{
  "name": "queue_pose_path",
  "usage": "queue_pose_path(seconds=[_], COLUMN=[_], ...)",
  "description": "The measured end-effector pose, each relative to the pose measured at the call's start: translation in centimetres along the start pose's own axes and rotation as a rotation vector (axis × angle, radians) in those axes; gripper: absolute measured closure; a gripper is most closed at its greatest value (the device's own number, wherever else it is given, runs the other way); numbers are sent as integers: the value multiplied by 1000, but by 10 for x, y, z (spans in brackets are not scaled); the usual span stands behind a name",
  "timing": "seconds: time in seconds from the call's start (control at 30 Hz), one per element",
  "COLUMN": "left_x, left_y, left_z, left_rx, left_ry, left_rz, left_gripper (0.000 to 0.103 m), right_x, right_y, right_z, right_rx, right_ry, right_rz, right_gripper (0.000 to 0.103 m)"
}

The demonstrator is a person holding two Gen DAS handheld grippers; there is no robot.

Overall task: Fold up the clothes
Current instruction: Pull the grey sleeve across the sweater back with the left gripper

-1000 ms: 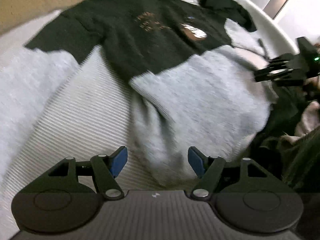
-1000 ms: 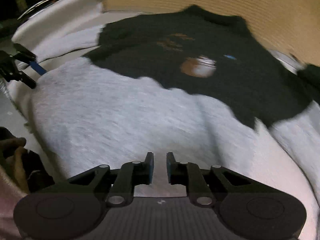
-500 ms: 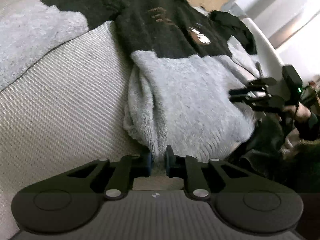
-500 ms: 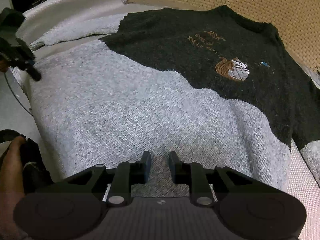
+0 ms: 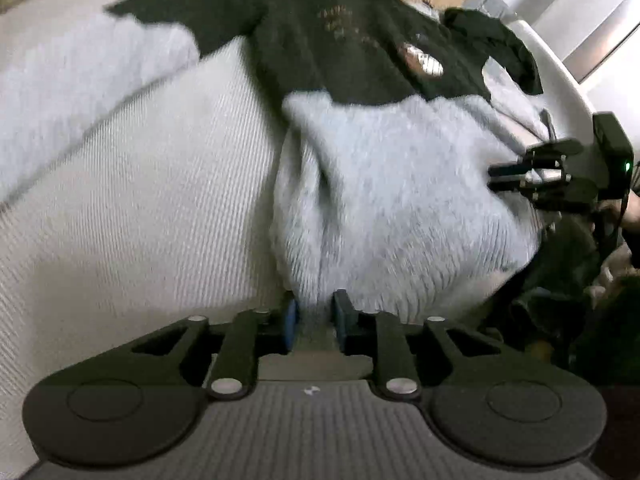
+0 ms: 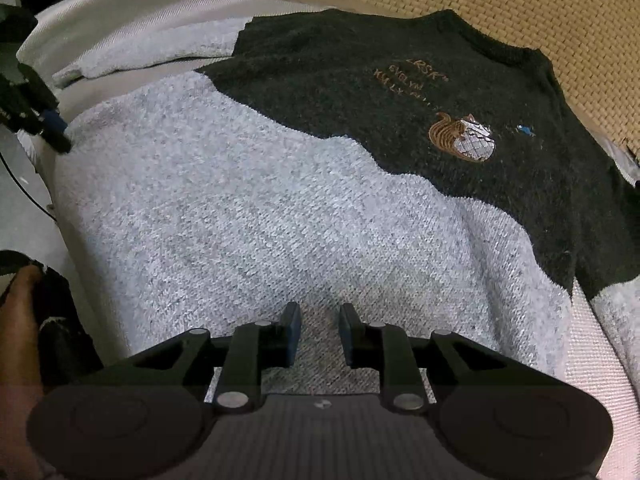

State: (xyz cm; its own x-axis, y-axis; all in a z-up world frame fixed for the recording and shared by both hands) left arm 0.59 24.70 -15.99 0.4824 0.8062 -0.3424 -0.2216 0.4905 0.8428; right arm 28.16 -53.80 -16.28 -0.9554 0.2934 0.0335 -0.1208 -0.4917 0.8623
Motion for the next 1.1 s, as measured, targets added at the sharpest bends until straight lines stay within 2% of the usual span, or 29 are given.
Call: queue_pose_path(seconds=[0.07,0.23,0.3,0.37,0.43,0.47,0.5,0.57,0.63,0.73,0.83,0.9,0.93,0.97,1.03,1.1], left_x=[-2,-30,-44,-53,-64,-68,-74,-70,-74,-83,-93,-88,-85,-82,-74,-63], left_y=[-2,-15,-19,-25,-29,-30,-33,-25,-15,14,49,70,78,81,72,53], left_z=[-5,-17,-18,-17,-15,-15,-14,-17,-11,-9,0,5,6,6,8,3], left_rx=[5,50,29,-4,-21,-34,-45,-61,-89,-139,-244,-310,-338,-350,-287,-161], left_ry=[-21,-181,-262,-314,-393,-434,-478,-522,-522,-531,-482,-409,-383,-366,-338,-298], left_rz=[8,15,74,120,187,220,258,286,277,214,110,34,30,61,109,92], left_gripper=[47,46,45,45,46,47,58,78,83,85,85,85,84,84,84,82], right_x=[3,19,32,45,57,62,66,68,63,55,50,46,45,44,44,45], right_y=[1,12,12,10,6,5,4,3,2,4,4,5,7,8,9,9], right_z=[-2,-7,-6,-4,-3,-4,-4,-6,-5,-7,-8,-9,-9,-9,-9,-8], right_rx=[-10,-86,-101,-107,-114,-122,-130,-141,-131,-137,-137,-138,-139,-143,-151,-148], right_ry=[15,98,133,168,207,225,242,249,207,174,156,135,128,127,127,133], right_rz=[-11,-23,-6,10,-9,-13,-9,13,33,55,56,63,66,65,63,56], right_gripper=[78,78,66,64,64,64,64,64,64,63,63,63,63,63,63,63])
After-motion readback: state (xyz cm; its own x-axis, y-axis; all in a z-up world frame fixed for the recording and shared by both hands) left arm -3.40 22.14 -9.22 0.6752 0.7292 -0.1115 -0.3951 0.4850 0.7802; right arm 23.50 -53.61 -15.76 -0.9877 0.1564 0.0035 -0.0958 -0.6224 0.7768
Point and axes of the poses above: each gripper's, at about its wrist camera, not at the fingertips, and y roughly against the way its jaws point, x to its left, z to its top, the point moved 1 cm from there along -y, roughly the way its jaws point, and after that the axes turned 9 degrees about -y, right-handed, at the moved point
